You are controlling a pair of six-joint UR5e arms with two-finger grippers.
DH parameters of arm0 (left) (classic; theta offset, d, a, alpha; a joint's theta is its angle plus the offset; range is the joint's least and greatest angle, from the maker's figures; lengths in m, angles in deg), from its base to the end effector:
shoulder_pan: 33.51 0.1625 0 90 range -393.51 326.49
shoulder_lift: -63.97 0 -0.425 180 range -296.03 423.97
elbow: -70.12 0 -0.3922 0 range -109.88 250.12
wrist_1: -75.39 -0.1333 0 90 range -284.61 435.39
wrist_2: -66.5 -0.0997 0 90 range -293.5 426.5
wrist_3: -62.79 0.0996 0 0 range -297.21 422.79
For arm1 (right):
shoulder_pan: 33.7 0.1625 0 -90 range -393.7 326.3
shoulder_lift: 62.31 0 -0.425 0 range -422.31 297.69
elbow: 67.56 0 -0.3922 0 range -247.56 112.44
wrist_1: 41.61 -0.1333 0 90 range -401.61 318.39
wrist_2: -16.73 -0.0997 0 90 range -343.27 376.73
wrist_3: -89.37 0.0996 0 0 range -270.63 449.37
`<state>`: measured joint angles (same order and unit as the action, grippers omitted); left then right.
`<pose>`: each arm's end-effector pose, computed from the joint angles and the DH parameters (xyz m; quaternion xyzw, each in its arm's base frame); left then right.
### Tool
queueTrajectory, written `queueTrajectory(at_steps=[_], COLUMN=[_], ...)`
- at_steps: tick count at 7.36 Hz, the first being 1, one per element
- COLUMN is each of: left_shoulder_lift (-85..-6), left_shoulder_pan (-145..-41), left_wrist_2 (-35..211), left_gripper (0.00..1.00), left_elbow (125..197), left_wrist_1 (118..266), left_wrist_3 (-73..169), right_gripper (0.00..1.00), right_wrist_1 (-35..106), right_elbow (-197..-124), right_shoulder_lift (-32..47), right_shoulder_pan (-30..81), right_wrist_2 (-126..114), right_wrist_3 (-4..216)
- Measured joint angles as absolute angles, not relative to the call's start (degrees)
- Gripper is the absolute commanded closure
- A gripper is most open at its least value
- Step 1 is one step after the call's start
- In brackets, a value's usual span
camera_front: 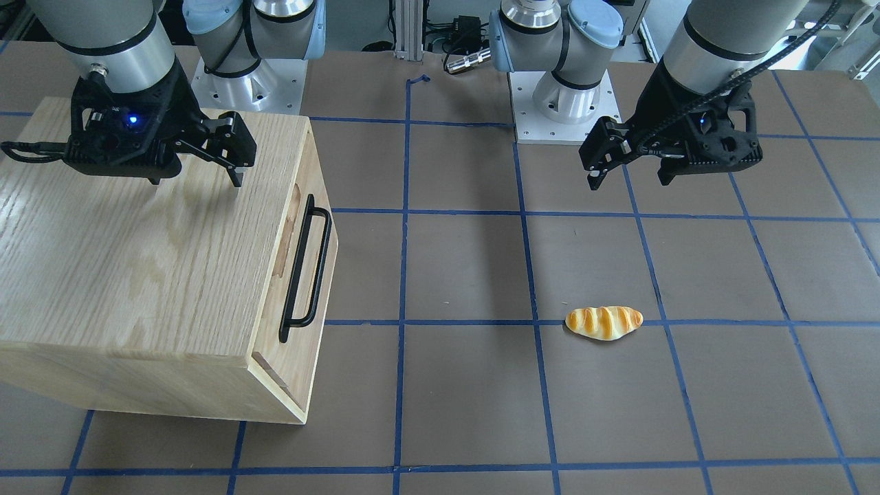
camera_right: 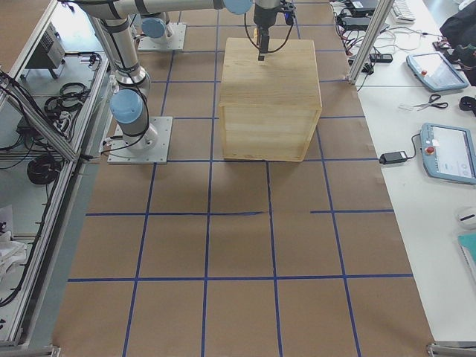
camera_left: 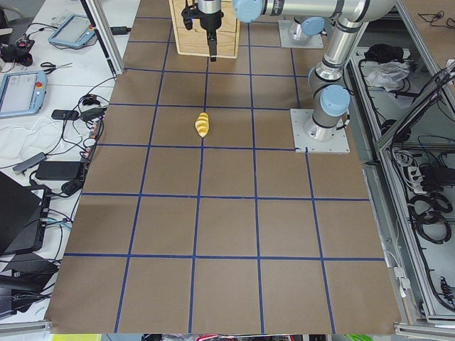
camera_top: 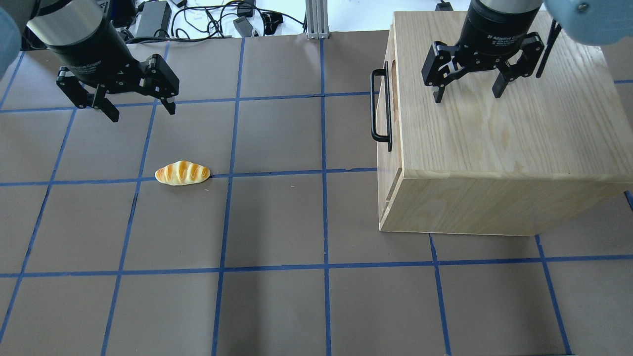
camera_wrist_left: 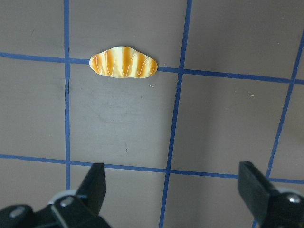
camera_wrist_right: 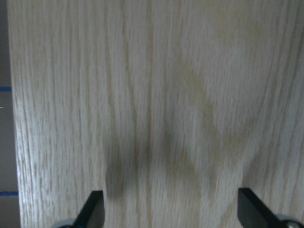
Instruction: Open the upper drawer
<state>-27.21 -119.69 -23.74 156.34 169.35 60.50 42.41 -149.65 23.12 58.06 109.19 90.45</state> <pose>-0.0994 -0.5056 0.5033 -0.0533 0.9985 0.0119 0.0019 0.1449 -0.5162 0.5050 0.0064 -0.9995 -0.0225 0.0220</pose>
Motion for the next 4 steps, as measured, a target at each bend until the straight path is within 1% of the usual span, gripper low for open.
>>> queueTrajectory(at_steps=[4], left_shoulder_lift=[-26.75], left_shoulder_pan=[-119.99], left_wrist_2=[-23.76], left_gripper=[0.00], left_elbow=[156.54], left_wrist_1=[170.57], left_wrist_3=[60.45], right_gripper=[0.00], right_wrist_1=[42.41], right_elbow=[-149.65], right_shoulder_lift=[23.12], right_shoulder_pan=[58.03], right_wrist_2=[109.19], right_wrist_3=[90.47])
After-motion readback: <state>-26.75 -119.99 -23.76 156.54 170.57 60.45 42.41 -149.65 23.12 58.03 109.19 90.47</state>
